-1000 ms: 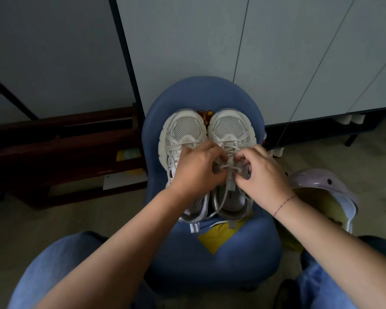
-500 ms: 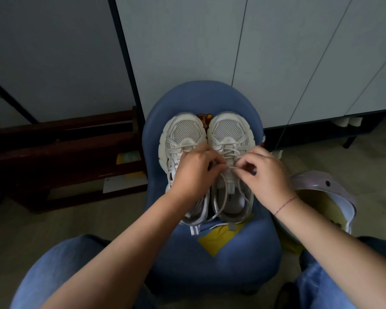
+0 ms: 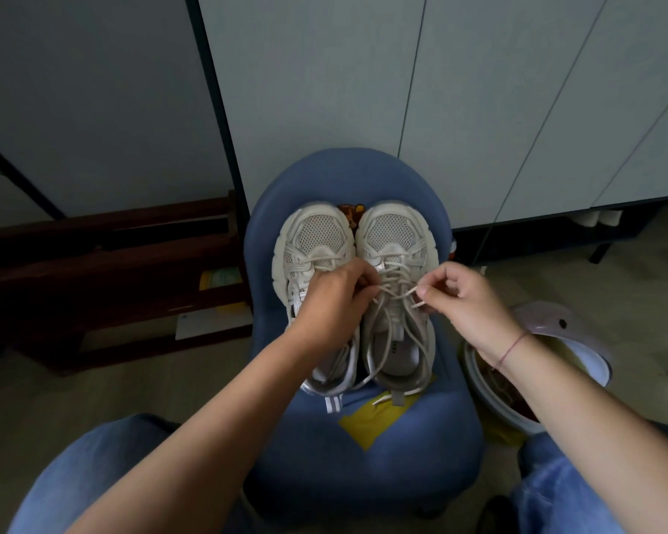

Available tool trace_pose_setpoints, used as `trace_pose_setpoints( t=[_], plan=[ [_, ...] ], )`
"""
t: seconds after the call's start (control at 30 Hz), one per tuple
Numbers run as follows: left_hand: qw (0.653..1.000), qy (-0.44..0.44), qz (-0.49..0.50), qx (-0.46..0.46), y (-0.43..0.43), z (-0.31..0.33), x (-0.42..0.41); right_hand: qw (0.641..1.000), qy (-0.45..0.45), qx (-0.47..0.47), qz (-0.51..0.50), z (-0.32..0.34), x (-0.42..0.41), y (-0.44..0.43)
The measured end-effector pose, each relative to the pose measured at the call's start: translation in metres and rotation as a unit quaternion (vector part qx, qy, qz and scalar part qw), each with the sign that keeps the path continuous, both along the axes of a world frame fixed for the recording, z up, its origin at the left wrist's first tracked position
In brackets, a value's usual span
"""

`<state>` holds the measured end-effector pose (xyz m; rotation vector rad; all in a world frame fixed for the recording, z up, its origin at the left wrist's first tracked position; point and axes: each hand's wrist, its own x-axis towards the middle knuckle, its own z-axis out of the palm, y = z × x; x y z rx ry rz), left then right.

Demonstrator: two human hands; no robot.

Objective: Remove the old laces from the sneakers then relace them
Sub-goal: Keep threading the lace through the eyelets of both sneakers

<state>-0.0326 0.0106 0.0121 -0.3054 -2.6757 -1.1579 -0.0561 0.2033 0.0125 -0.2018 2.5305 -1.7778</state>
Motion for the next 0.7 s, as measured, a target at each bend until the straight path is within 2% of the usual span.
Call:
trace_pose_setpoints(
  t=[0.17,0.27,0.5,0.63,0.7],
  plan=[
    [0.999,0.033,0.017,-0.030,0.009,0.005,0.000,0.975,0.131,0.177,0.008,0.002,0.001,-0.013],
    [0.998,0.041,0.021,-0.040,0.009,0.005,-0.002,0.958,0.172,0.230,0.009,0.007,0.003,-0.014],
    [0.998,0.023,0.037,-0.040,0.008,0.001,-0.002,0.981,0.084,0.174,-0.019,0.003,0.004,-0.006],
    [0.999,-0.001,0.042,-0.009,0.006,0.002,-0.004,0.997,0.026,0.076,-0.014,-0.003,0.000,0.000],
    [0.999,-0.024,0.033,0.012,0.005,0.005,-0.005,0.996,0.031,0.089,-0.007,-0.003,-0.001,0.003]
  ],
)
